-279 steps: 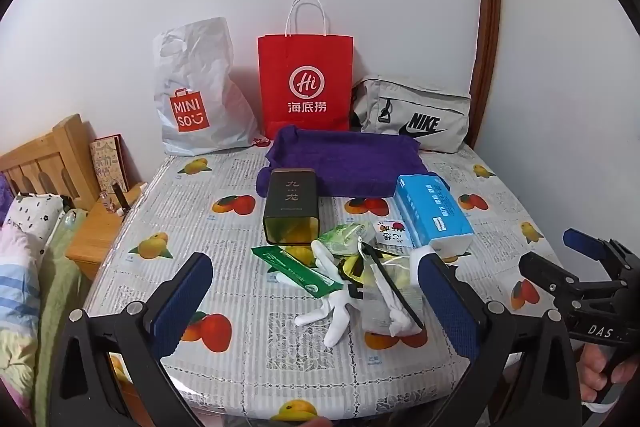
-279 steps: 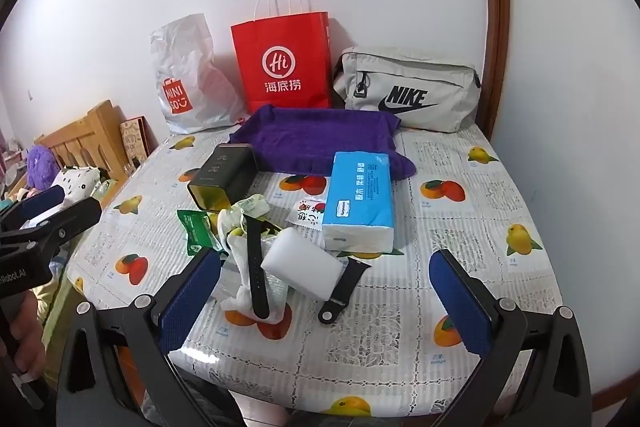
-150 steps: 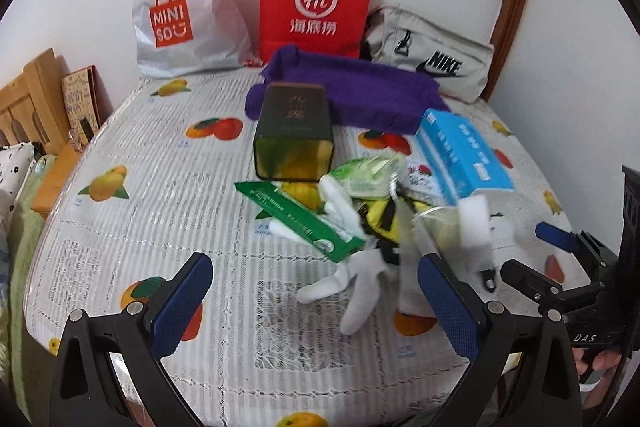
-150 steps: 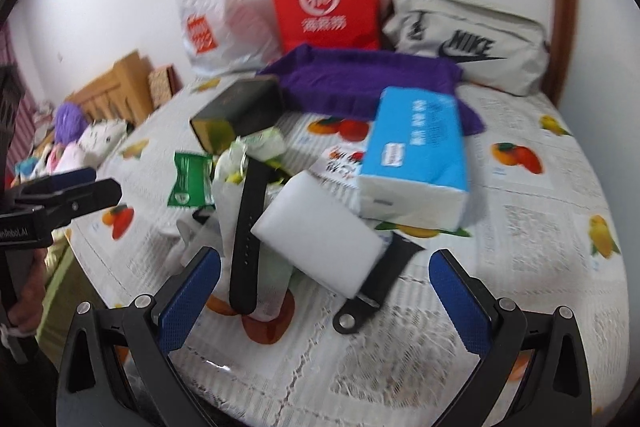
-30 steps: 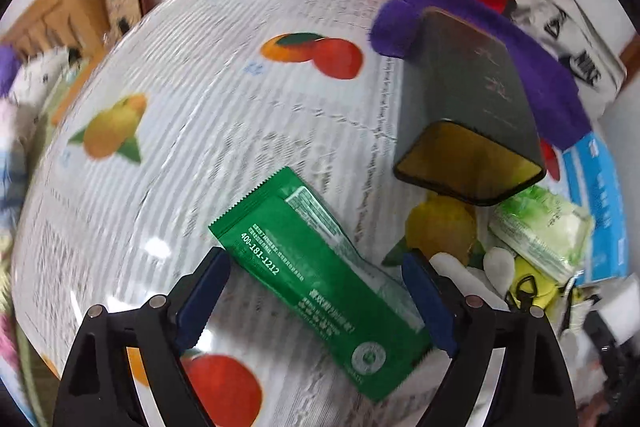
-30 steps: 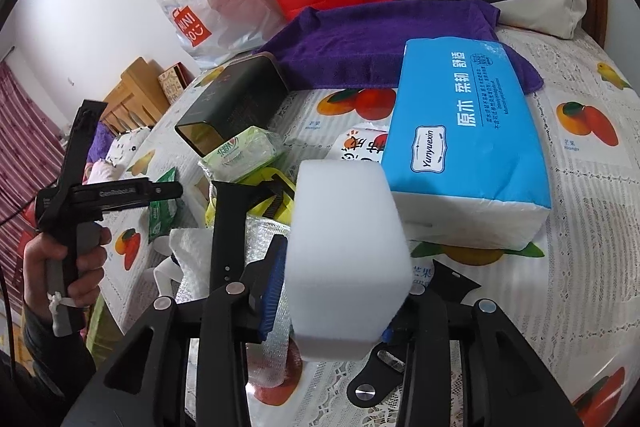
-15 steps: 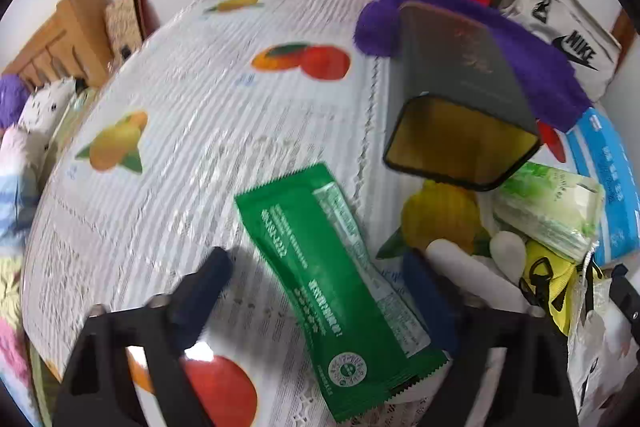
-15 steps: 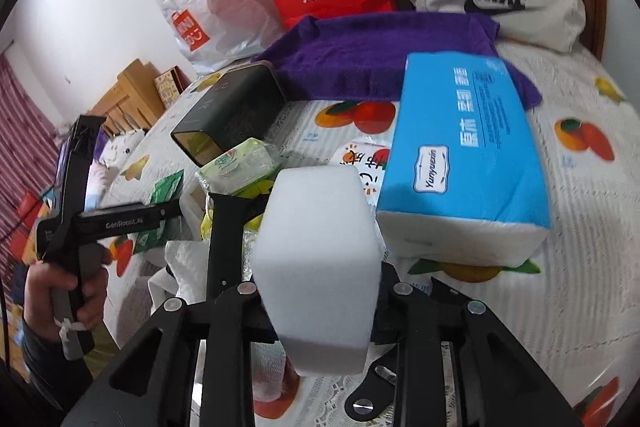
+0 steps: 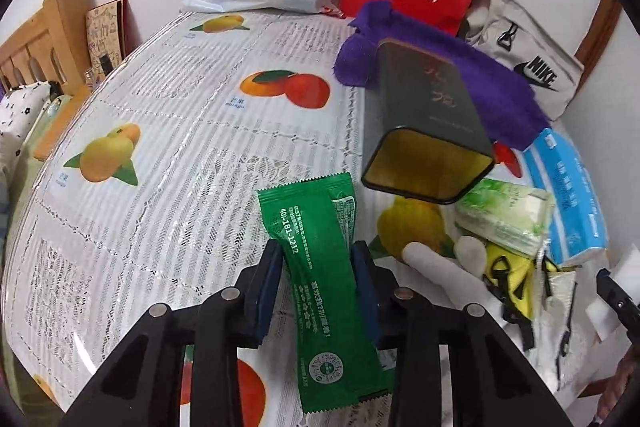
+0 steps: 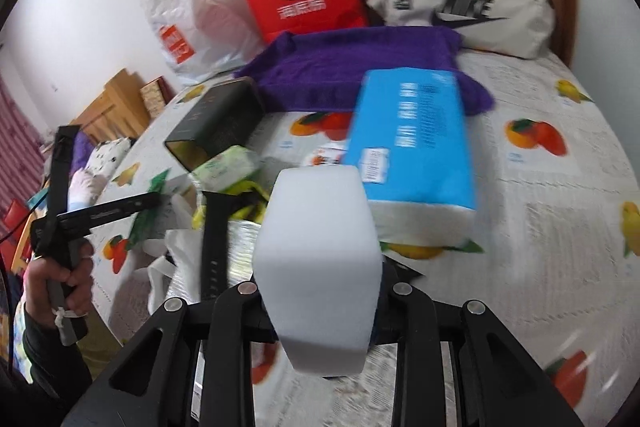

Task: Organize soft objects
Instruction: 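Place the sponge on the purple towel with the right tool while the left tool carries the sachet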

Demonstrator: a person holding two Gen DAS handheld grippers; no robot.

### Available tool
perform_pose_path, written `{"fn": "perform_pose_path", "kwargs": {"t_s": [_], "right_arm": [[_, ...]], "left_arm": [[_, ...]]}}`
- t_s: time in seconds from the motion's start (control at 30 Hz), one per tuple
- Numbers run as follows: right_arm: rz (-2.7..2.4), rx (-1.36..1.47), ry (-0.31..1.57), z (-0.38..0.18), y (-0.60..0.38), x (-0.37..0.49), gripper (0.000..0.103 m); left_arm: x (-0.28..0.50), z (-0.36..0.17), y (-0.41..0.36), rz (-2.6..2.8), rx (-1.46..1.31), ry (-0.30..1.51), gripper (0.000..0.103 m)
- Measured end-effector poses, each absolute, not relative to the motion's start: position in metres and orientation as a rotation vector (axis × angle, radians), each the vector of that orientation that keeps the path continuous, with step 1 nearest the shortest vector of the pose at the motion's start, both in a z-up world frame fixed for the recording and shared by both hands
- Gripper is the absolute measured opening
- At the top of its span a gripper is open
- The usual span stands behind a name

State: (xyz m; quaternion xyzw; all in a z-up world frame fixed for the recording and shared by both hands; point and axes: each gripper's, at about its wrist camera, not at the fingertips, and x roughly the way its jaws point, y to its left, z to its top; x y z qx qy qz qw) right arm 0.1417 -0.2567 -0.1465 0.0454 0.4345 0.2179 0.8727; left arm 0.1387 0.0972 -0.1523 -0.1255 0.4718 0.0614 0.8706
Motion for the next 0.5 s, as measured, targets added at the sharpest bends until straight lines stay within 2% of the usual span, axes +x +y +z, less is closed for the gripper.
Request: {"fn": "perform_pose_path", "kwargs": {"t_s": [0.5], "right_arm": [[0.386,0.059,0.921,-0.142,-0.281,0.137,0.029]], "left_arm": [[0.140,-0.115,0.086,-0.019,-0.312,0.953,0.034]]}}
